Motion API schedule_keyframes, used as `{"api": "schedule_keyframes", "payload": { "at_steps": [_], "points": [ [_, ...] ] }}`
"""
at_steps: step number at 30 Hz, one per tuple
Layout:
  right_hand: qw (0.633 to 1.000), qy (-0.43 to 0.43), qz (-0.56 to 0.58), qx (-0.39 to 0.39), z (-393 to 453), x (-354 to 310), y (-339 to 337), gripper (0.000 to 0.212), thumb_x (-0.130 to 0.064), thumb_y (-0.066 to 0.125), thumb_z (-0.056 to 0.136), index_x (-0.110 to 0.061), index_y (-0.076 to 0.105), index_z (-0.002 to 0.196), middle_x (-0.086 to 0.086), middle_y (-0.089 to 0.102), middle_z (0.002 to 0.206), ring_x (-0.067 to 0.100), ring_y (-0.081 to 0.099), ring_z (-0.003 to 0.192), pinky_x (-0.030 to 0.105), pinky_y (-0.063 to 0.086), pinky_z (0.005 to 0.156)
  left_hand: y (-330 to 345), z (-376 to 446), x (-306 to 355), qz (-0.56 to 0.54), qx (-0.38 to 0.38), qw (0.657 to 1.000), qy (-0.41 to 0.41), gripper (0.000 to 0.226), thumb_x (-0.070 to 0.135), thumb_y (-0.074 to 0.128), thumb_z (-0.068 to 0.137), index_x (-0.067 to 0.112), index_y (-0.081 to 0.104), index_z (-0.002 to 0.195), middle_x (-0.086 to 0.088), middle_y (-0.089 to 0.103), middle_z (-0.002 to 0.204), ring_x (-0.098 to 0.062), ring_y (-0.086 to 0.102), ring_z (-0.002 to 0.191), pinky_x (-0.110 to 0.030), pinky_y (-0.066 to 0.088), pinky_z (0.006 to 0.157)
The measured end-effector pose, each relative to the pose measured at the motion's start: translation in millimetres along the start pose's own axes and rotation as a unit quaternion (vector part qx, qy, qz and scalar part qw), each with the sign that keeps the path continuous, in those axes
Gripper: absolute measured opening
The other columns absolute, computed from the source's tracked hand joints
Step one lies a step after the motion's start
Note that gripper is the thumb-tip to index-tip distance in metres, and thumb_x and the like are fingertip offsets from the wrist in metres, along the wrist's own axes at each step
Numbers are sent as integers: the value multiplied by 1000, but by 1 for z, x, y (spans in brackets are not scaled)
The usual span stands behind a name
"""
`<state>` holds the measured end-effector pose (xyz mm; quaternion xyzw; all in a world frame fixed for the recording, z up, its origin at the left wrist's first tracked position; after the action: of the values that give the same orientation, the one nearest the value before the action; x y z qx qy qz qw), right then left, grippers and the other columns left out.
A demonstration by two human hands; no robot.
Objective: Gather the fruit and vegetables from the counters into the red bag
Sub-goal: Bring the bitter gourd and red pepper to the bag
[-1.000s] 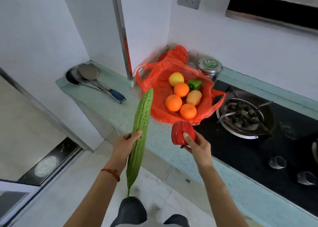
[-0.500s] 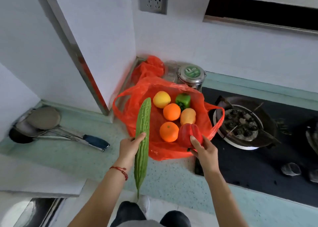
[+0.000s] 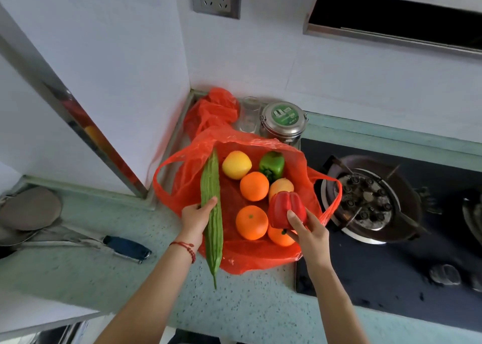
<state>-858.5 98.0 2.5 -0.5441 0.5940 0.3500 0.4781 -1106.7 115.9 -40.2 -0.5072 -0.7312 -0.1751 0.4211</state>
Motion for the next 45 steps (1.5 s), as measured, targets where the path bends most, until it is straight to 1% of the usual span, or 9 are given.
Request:
{"api": "schedule_keyframes", "payload": {
  "at_steps": [8, 15, 22, 29, 32, 34, 37, 42, 45],
  "points": [
    [1000, 11, -17, -2, 21, 0, 1, 30, -35, 69, 78, -27, 65, 106, -2, 72, 96, 15, 68, 92, 46, 55, 86, 20, 28, 9, 43, 10, 999, 4, 32, 32, 69, 79, 8, 62, 60, -13, 63, 68, -32, 63, 74, -41, 52, 73],
    [999, 24, -29, 3, 30, 2, -3, 51, -48, 69, 70, -23, 63, 114, -3, 71, 99, 14, 68, 94, 45, 55, 87, 33, 39, 18, 97, 18, 995, 35, 34, 35, 69, 79, 14, 58, 54, -7, 60, 63, -33, 63, 76, -37, 49, 71],
    [999, 22, -44, -4, 34, 5, -1, 42, -40, 69, 75, -25, 60, 113, -4, 70, 99, 14, 67, 94, 45, 55, 86, 37, 38, 22, 170, 26, 983, 69, 40, 37, 69, 78, 12, 55, 51, -8, 57, 57, -35, 63, 73, -29, 37, 60],
    [993, 4, -120, -8, 43, -1, 11, 60, -40, 70, 77, -16, 52, 129, 1, 68, 106, 15, 66, 92, 28, 54, 77, 33, 31, 23, 218, -2, 967, 133, 24, 29, 66, 81, 6, 70, 81, -6, 65, 69, -25, 62, 72, -27, 37, 54],
    [987, 0, -159, -5, 45, -3, 19, 68, -43, 69, 77, -15, 45, 135, 3, 63, 118, 17, 60, 103, 29, 51, 86, 27, 21, 28, 225, -7, 958, 179, 11, 25, 65, 83, 14, 67, 80, 6, 62, 69, -14, 58, 69, -13, 34, 53],
    [984, 0, -179, -2, 44, -4, 24, 70, -45, 69, 77, -16, 43, 136, 4, 60, 123, 17, 57, 107, 31, 48, 90, 22, 14, 29, 198, -10, 963, 185, 4, 20, 65, 83, 16, 65, 83, 10, 61, 78, -10, 57, 73, -15, 38, 62],
    [981, -4, -195, 4, 41, -6, 30, 69, -45, 67, 79, -16, 43, 136, 4, 59, 123, 14, 54, 101, 25, 44, 84, 14, 6, 28, 164, -8, 971, 173, 37, 20, 64, 84, 4, 60, 117, -6, 65, 112, -19, 60, 103, -21, 42, 83],
    [973, -2, -232, 8, 39, -3, 33, 72, -53, 64, 78, -19, 41, 137, 5, 57, 126, 24, 52, 117, 40, 45, 97, 5, -4, 19, 126, -16, 978, 165, 37, 23, 60, 87, 6, 59, 119, -10, 64, 118, -11, 57, 97, -22, 41, 85],
    [969, -11, -245, 9, 35, -3, 35, 71, -51, 64, 79, -19, 40, 138, 6, 54, 128, 25, 48, 120, 40, 43, 100, 2, -9, 12, 106, -21, 981, 163, 33, 23, 60, 87, 8, 60, 117, -9, 64, 116, -10, 57, 97, -23, 42, 87]
  ]
}}
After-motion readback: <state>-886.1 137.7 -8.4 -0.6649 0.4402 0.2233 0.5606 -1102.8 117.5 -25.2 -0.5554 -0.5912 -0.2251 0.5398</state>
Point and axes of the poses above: each hand's wrist, its own z-axis towards the middle knuckle, its own y-axis out of the palm, x = y × z, the point moved 4 cm from there along z, towards the middle knuckle
